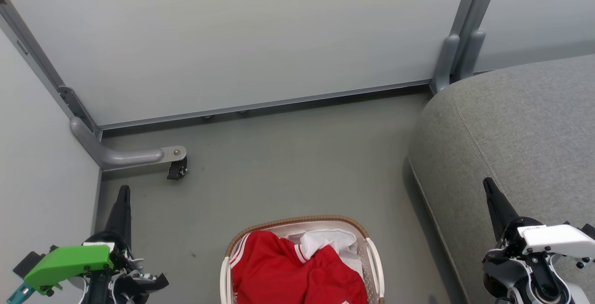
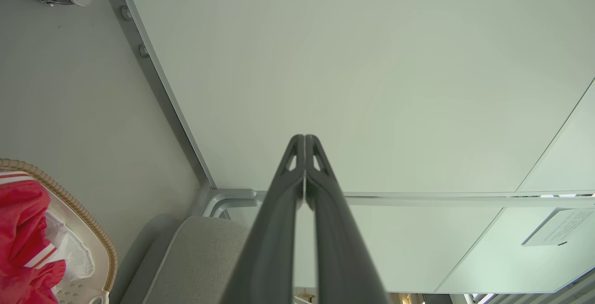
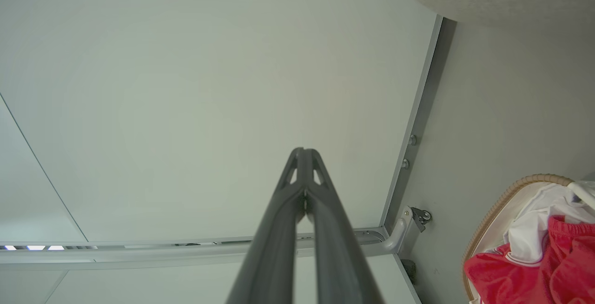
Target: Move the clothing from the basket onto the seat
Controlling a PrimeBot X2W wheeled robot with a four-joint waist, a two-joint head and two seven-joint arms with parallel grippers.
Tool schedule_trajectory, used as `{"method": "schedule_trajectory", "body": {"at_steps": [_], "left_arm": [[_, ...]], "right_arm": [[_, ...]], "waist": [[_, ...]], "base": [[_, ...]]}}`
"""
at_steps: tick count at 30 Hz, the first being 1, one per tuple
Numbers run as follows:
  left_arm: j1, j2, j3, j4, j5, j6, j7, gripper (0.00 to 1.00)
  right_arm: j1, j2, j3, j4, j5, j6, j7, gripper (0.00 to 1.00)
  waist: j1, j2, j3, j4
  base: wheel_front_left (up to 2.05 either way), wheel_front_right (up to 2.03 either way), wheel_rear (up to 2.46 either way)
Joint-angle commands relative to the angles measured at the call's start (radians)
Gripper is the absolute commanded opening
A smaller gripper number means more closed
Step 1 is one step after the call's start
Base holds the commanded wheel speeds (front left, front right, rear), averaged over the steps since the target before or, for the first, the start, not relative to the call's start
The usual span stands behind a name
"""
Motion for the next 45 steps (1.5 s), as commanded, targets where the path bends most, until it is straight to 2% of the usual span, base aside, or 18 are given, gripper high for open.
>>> {"method": "schedule_trajectory", "body": {"at_steps": [1, 36, 37, 38, 39, 45], "left_arm": [[-0.012, 0.001, 0.0, -0.001, 0.006, -0.005, 0.001, 0.0], [-0.012, 0.001, 0.0, -0.001, 0.006, -0.005, 0.001, 0.0], [0.001, -0.001, 0.0, 0.003, 0.0, 0.0, 0.0, 1.0], [0.002, -0.001, -0.001, 0.007, 0.0, 0.0, -0.002, 0.0], [0.011, -0.004, -0.002, 0.02, 0.0, 0.0, -0.001, 1.0], [0.029, -0.008, -0.029, 0.03, 0.011, 0.0, -0.022, 1.0]], "right_arm": [[-0.008, -0.006, -0.001, -0.004, 0.003, 0.0, 0.002, 0.0], [-0.008, -0.006, -0.001, -0.004, 0.003, 0.0, 0.002, 0.0], [0.002, 0.001, 0.0, 0.003, 0.0, 0.0, 0.0, 1.0], [0.004, 0.002, 0.001, 0.007, -0.001, 0.0, -0.001, 0.0], [0.013, 0.007, 0.001, 0.018, -0.001, 0.0, 0.0, 1.0], [0.032, 0.012, 0.012, 0.034, -0.017, 0.0, -0.021, 1.0]], "waist": [[0.0, 0.0, 0.0, 0.0], [0.0, 0.0, 0.0, 0.0], [0.0, 0.0, 0.0, 0.0], [0.0, 0.0, 0.0, 0.0], [0.0, 0.0, 0.0, 0.0], [0.0, 0.0, 0.0, 0.0]], "base": [[0.0, 0.0, 0.0], [0.0, 0.0, 0.0], [0.0, 0.0, 0.0], [0.0, 0.0, 0.0], [0.0, 0.0, 0.0], [0.0, 0.0, 0.0]]}}
